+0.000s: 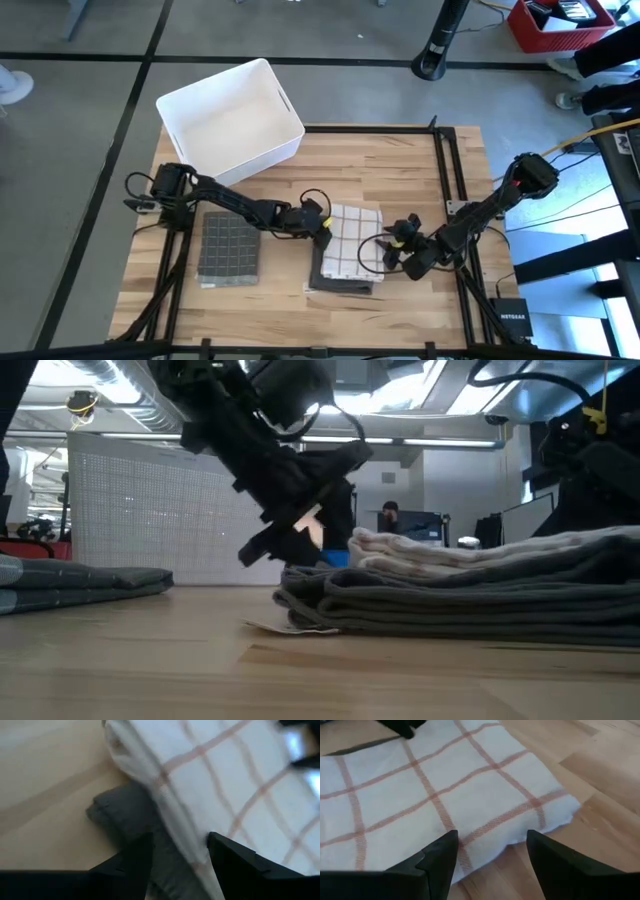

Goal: Fold towel
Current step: Stack the folded brown-white towel on top of the folded gray towel

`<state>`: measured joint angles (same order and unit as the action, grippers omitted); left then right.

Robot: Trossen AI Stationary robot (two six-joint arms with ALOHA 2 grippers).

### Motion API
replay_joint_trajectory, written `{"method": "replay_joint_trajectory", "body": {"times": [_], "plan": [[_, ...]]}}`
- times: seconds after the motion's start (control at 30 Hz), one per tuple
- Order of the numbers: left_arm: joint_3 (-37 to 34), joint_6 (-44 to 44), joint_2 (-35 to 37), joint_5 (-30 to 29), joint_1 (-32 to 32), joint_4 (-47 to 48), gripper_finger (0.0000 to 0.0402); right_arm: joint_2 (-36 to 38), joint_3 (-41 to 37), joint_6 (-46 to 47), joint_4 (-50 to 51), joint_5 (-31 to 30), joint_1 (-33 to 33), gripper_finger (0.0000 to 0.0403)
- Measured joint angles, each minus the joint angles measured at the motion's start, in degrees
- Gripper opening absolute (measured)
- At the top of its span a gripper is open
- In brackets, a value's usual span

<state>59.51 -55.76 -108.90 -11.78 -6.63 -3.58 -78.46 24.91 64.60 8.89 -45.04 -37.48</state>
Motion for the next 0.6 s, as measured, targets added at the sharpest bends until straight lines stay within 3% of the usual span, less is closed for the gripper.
{"method": "replay_joint_trajectory", "body": {"times": [0.37, 0.6], "plan": [[0.1, 0.2, -0.7, 0.9, 0.0, -4.5, 0.0184, -5.5, -1.3, -6.5, -12.1, -0.7, 0.0, 0.0239], [0.0, -1.5, -2.7, 4.6, -0.1, -8.0, 0.0184, -5.9, -1.3, -8.6, -13.6, -1.5, 0.0, 0.0239]]}}
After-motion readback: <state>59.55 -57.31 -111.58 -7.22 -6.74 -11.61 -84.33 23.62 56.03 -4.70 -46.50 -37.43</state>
